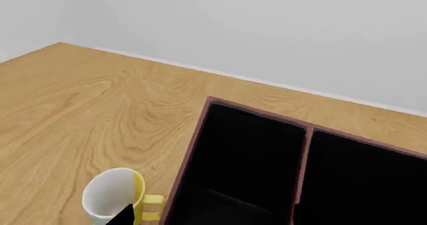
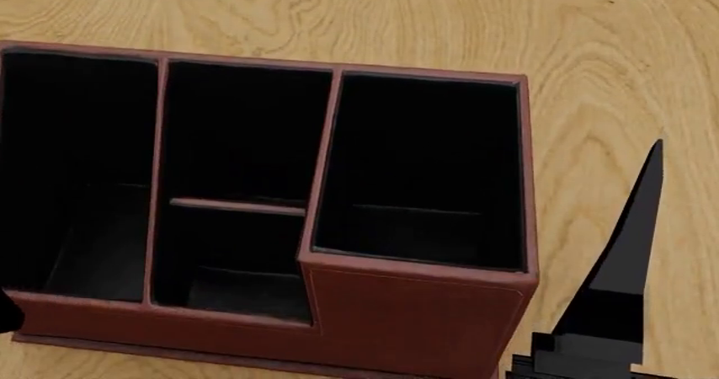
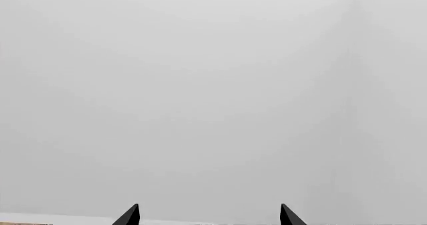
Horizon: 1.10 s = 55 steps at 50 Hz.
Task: Pick up the book and place it in the back compartment of the caddy.
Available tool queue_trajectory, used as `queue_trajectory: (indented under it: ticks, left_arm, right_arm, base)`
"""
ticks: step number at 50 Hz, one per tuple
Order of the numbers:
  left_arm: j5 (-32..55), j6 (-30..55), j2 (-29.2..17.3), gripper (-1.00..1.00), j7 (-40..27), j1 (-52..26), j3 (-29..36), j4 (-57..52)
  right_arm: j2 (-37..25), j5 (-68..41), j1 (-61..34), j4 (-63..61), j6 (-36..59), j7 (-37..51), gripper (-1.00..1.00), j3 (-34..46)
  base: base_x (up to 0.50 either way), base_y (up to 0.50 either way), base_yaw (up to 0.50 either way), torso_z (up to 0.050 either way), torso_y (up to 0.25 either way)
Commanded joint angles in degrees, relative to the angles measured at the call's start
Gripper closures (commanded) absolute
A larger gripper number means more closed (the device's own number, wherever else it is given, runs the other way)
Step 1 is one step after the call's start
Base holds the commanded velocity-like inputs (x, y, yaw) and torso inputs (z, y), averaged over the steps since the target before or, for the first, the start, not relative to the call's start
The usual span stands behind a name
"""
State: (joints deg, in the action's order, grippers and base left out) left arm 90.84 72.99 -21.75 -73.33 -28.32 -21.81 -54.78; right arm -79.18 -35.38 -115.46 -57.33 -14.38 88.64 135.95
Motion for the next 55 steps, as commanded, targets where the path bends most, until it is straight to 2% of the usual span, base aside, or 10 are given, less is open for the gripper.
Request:
queue_trajectory:
  ticks: [1, 9, 16, 30, 48, 55]
  left_arm:
    - [10.03, -3.25, -2.22, -1.0, -14.09, -1.02, -1.1, -0.61]
    - [8.76, -8.8, -3.84, -1.0, -16.39, 1.56, -2.96, -0.33]
    - [4.23, -13.64, -4.8, -1.0, -16.51, 6.08, -4.77, -0.08]
    - [-1.11, -13.27, -5.55, -1.0, -13.8, 10.24, -6.89, -0.17]
    - [-2.66, -13.92, -6.04, -1.0, -13.63, 13.96, -9.72, -0.65]
    - [-4.97, -13.56, -6.01, -1.0, -11.59, 15.19, -10.16, -0.36]
  right_arm:
    - [0.11, 0.41, 2.13, 0.5, -0.42, -0.08, -1.0, -1.5]
    - [0.04, 0.62, 3.36, 0.65, -0.54, -0.26, -1.0, -2.4]
    - [0.14, 0.39, 3.99, 0.45, -0.01, -0.37, -1.0, -3.27]
    - [0.15, 0.1, 5.21, 0.31, 0.4, -0.59, -1.0, -4.86]
    - [0.39, -0.02, 7.04, 1.01, -0.08, -0.93, -1.0, -6.6]
    - [0.52, 0.23, 7.99, 1.35, -0.38, -0.96, -1.0, -7.14]
  base:
    - [0.0, 0.0, 0.0, 0.0, 0.0]
    - [0.0, 0.0, 0.0, 0.0, 0.0]
    - [0.0, 0.0, 0.0, 0.0, 0.0]
    - [0.0, 0.0, 0.0, 0.0, 0.0]
    - [0.0, 0.0, 0.0, 0.0, 0.0]
    - [0.0, 0.0, 0.0, 0.0, 0.0]
